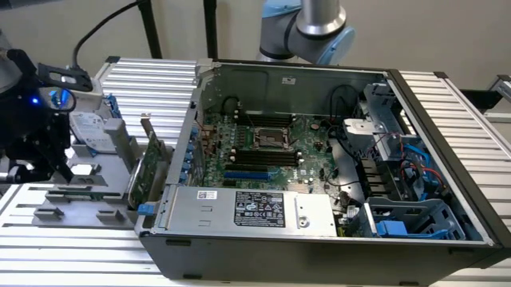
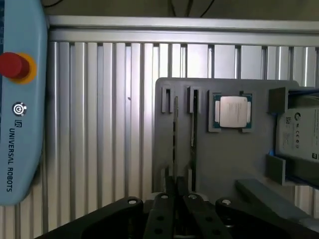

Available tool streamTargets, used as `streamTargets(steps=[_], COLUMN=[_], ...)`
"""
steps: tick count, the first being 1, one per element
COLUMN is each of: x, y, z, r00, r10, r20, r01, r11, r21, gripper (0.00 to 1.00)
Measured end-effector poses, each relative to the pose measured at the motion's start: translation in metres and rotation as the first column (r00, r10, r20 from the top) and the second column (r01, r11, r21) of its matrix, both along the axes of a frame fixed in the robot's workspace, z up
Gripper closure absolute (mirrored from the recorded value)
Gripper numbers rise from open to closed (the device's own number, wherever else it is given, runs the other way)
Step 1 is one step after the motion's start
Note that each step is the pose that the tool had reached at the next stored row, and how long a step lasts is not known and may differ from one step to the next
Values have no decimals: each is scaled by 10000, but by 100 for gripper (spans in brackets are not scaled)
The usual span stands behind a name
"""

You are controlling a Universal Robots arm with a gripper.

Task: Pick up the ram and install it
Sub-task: 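Pick up the ram and move it above insertion slot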

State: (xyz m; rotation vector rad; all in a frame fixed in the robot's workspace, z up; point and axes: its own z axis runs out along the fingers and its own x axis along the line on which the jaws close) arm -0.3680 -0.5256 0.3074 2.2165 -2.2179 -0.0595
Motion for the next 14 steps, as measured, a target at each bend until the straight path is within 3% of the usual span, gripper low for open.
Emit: streamTargets(steps=[8, 14], x=[255, 468], y=[0, 19], z=[364, 568], r00=[10000, 10000], r10=[44, 46], r20=[-74, -80], r01=[-44, -46], r11=[10000, 10000], r21=[1, 2], gripper=[100, 100])
